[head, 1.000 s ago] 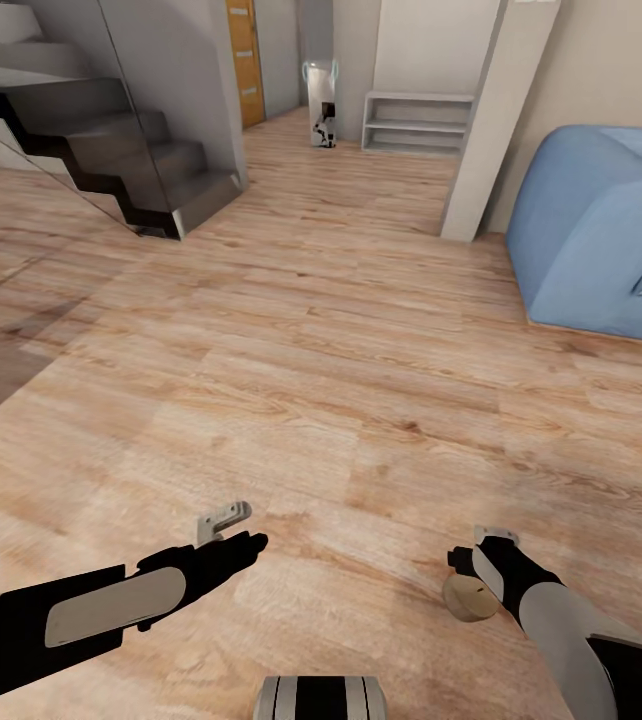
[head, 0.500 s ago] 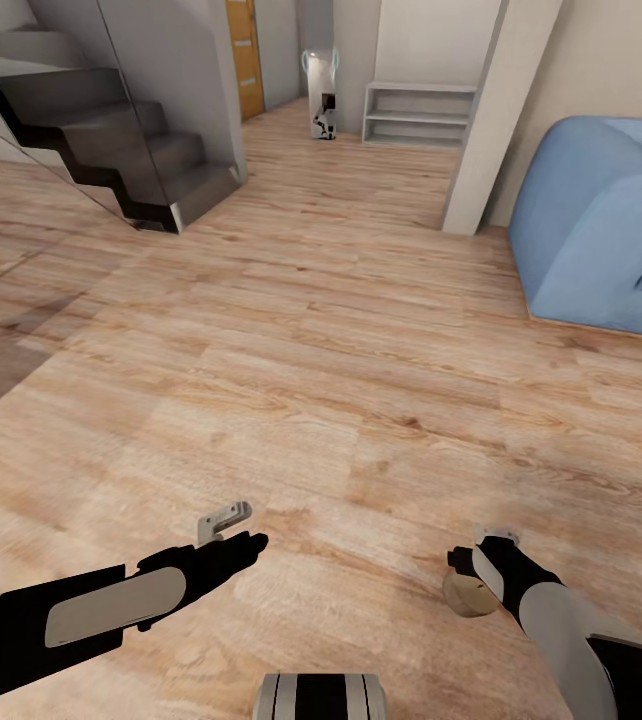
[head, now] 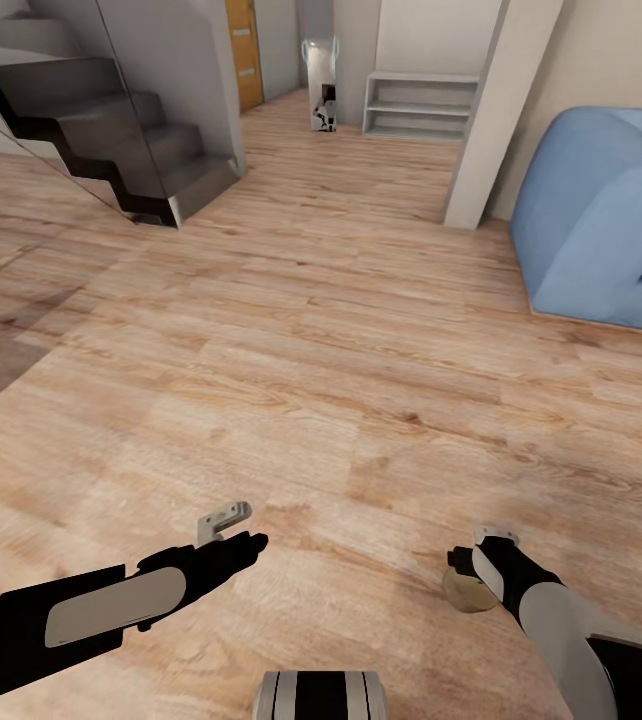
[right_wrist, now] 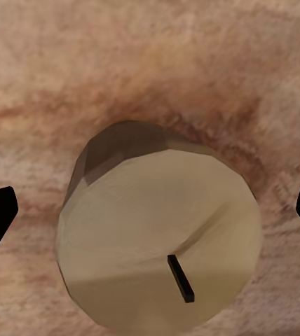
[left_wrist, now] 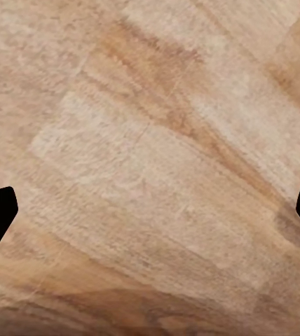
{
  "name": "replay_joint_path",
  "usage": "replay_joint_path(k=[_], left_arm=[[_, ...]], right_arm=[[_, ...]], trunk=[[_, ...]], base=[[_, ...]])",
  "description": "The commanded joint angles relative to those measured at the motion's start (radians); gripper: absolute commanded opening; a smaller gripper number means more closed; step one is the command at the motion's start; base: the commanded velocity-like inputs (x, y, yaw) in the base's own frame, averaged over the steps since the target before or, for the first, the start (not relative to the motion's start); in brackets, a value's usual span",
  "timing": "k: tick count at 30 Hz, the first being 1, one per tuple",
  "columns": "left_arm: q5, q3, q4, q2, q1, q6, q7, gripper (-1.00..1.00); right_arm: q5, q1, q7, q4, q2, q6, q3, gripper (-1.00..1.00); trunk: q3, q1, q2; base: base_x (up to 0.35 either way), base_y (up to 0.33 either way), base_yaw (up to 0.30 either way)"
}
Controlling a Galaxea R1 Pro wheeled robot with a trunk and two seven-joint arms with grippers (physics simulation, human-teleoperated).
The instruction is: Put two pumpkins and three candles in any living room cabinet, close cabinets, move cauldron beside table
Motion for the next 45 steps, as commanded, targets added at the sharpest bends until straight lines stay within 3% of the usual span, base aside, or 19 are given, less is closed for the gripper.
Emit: replay_joint_path(k=[1, 7, 12, 19, 23, 33, 38, 45], left_arm=[[0.008, -0.002, -0.001, 0.000, -0.002, -0.010, 0.000, 1.00], [0.008, -0.002, -0.001, 0.000, -0.002, -0.010, -0.001, 1.00], [0.008, -0.002, -0.001, 0.000, -0.002, -0.011, -0.001, 1.00], [0.008, -0.002, -0.001, 0.000, -0.002, -0.010, -0.001, 1.00], [0.007, -0.002, -0.001, 0.000, -0.002, -0.010, -0.001, 1.00], [0.008, -0.002, -0.001, 0.000, -0.002, -0.010, -0.001, 1.00], [0.008, -0.002, -0.001, 0.000, -0.002, -0.010, -0.001, 1.00], [0.008, -0.002, -0.001, 0.000, -0.002, -0.009, -0.001, 1.00]], right_arm=[[0.001, 0.000, -0.002, -0.002, 0.000, 0.005, -0.004, 1.00], [0.001, 0.000, -0.002, -0.002, 0.000, 0.005, -0.004, 1.00], [0.001, 0.000, -0.002, -0.002, 0.000, 0.005, -0.004, 1.00], [0.001, 0.000, -0.002, -0.002, 0.000, 0.005, -0.004, 1.00], [0.001, 0.000, -0.002, 0.001, 0.000, 0.005, -0.004, 1.00], [0.001, 0.000, -0.002, 0.000, 0.000, 0.005, -0.004, 1.00], [0.001, 0.000, -0.002, 0.000, 0.000, 0.006, -0.004, 1.00], [0.001, 0.000, -0.002, 0.000, 0.000, 0.006, -0.004, 1.00]], trunk=[[-0.001, 0.000, 0.000], [-0.001, 0.000, 0.000], [-0.020, 0.002, -0.001], [-0.020, 0.002, -0.001], [-0.036, 0.004, -0.002], [-0.036, 0.004, -0.002], [-0.055, 0.006, -0.004], [-0.055, 0.006, -0.004]], base=[[0.000, 0.000, 0.000], [0.000, 0.000, 0.000], [0.000, 0.000, 0.000], [0.000, 0.000, 0.000], [0.000, 0.000, 0.000], [0.000, 0.000, 0.000], [0.000, 0.000, 0.000], [0.000, 0.000, 0.000]])
